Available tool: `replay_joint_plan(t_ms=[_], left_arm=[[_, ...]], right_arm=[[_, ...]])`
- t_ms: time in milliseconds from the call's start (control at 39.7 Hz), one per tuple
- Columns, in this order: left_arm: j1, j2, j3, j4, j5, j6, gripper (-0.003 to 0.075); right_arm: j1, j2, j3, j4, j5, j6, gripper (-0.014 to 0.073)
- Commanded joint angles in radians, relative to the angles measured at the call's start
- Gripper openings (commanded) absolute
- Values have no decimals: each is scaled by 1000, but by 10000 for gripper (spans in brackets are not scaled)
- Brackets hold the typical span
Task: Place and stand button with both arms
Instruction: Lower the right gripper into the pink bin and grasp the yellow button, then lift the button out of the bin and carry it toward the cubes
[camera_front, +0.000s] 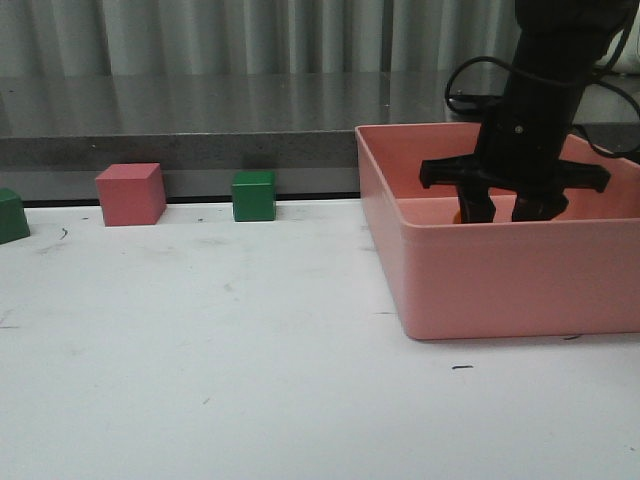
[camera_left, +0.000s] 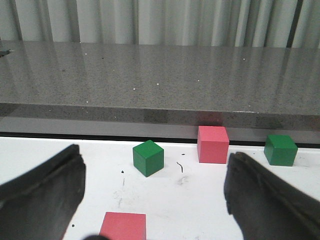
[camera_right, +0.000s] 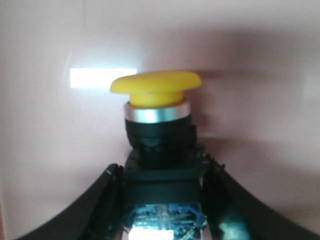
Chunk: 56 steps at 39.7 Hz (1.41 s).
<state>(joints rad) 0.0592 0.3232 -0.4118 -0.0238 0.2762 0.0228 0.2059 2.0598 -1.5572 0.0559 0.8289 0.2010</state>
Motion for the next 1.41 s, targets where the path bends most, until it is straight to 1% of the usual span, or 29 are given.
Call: replay_joint_plan(t_ms=[0,151,302,403,529,705,856,957,1032,1108,1183,1334,1385], left_arm=[[0,16,-37,-1,-84,-1,545],[0,16,-37,-1,-84,-1,545],[0,16,-37,-1,-84,-1,545],[0,16,-37,-1,-84,-1,545],[0,16,-37,-1,-84,-1,545],[0,16,-37,-1,-84,-1,545],[0,16,-37,-1,-84,-1,545],[0,16,-37,-1,-84,-1,545],[0,16,-37,-1,-84,-1,545],[0,16,-37,-1,-84,-1,545],[0,16,-37,-1,-84,-1,545],[0,16,-37,-1,-84,-1,545],[0,16,-37,-1,-84,-1,545]], right_arm=[[-3,-137,-32,-7,-16,-1,310],[1,-264,-32,4,6,-1,310],[20,-394,-32,80,16,-21,310],[92,-448,-32,94,21,-80,310],[213,-461,-33,95,23,-80,309],[372,-414,-35,99,12,-31,308],[458,-336,-63,100,-6,18,308],[505,-253,-137,100,21,35,308],[523,-194,-204,100,60,65,308],[525,-123,-281,94,103,135,308],[525,-70,-331,55,114,201,308],[523,14,-365,-56,148,362,308],[521,29,-365,-73,148,393,308]])
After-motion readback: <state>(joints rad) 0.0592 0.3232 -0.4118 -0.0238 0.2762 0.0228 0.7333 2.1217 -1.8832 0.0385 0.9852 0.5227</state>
